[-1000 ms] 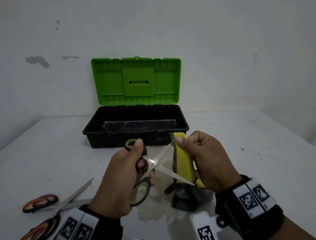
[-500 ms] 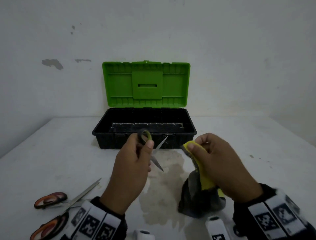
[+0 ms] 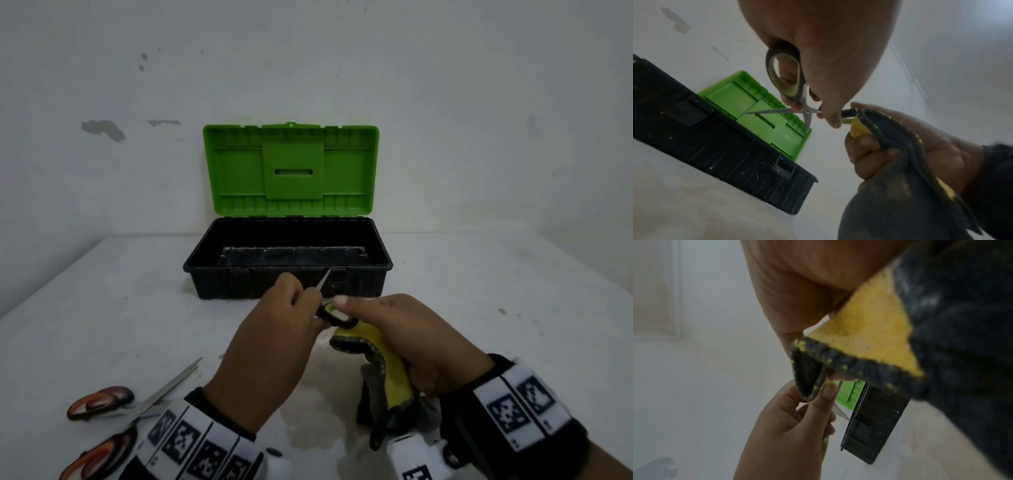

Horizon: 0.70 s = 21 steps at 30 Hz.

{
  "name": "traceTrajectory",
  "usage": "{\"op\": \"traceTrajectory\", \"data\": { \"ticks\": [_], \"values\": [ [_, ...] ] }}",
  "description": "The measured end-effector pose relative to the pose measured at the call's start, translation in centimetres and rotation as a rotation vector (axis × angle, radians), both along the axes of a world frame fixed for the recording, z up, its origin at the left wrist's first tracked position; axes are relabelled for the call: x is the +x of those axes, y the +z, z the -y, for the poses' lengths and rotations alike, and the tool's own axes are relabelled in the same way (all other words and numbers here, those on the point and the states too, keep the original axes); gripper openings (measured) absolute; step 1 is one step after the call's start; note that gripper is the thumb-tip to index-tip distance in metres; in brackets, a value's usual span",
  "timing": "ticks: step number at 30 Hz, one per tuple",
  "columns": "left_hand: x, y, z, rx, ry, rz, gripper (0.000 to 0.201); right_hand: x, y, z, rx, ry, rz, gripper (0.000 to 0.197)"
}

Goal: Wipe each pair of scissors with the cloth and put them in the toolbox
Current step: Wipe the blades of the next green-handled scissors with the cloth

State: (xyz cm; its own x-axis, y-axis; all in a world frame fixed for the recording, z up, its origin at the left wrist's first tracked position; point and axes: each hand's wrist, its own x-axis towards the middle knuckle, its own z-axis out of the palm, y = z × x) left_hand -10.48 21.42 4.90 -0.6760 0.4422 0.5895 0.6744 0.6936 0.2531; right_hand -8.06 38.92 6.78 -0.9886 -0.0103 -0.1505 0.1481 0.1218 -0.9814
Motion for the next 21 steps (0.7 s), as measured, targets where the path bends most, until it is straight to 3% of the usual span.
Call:
{"op": "traceTrajectory", "data": {
  "ticks": [2, 5, 8, 11, 14, 21],
  "values": [
    [0.0, -0.3, 0.1, 0.025, -0.03, 0.037, 0.022, 0.3, 0.1, 0.2, 0.026, -0.027, -0.032, 0.025],
    [0.1, -0.4, 0.6, 0.178, -0.018, 0.154, 0.035, 0.9, 0.2, -0.1, 0.063, -0.069, -0.078, 0.036],
    [0.5, -0.2, 1.4, 0.378, 0.121, 0.266, 0.045, 1.5, -0.3, -0.6, 0.127, -0.146, -0.169, 0.038],
    [0.8, 0.2, 1.6, 0.478, 0.247, 0.454, 0.048, 2.1, -0.7, -0.4, 0.146, -0.201, -0.252, 0.037],
    [1.2, 0.7, 1.2, 0.531, 0.199, 0.575, 0.04, 2.7, -1.2, 0.6, 0.117, -0.206, -0.303, 0.033],
    [1.5, 0.7, 0.9, 0.648, 0.148, 0.554, 0.046, 3.5, -2.5, 1.3, 0.131, -0.12, -0.358, 0.027]
  ]
}}
